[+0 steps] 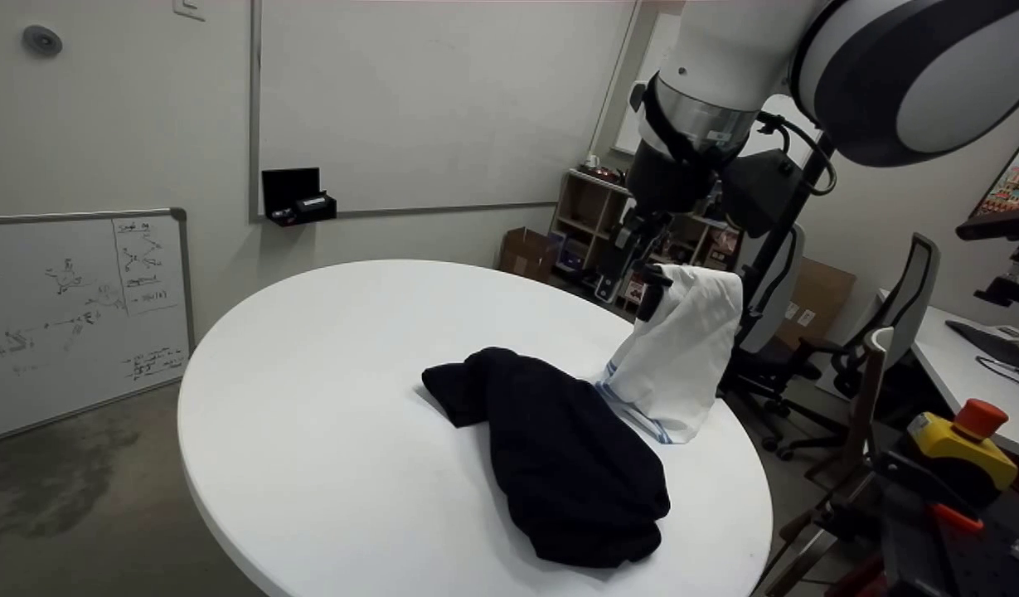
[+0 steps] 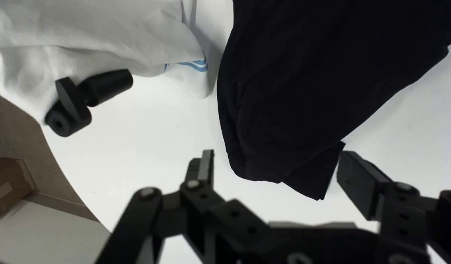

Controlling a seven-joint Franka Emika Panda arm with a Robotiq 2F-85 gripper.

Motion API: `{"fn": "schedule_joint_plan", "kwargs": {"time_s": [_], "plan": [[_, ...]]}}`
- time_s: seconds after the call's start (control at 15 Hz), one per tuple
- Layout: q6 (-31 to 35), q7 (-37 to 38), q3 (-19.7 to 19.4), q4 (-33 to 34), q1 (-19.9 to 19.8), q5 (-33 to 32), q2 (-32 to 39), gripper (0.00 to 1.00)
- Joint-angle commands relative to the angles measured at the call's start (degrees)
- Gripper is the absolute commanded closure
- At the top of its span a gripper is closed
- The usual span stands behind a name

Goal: Remove the black cloth from the metallic object and put it on the table

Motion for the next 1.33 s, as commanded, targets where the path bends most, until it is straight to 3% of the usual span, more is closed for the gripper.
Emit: {"fn": "schedule_joint_plan", "kwargs": {"time_s": [0.0,0.47,1.27], "plan": [[-2.76,-4.39,-0.26,1.34,0.36,5.66,-0.24,0.00],[-9.49,-18.53,0.10,3.70,-0.53,17.68,-1.79,0.00],[-8.95,-17.68,-0.62,3.47,-0.23,15.51,-2.77,0.00]]}}
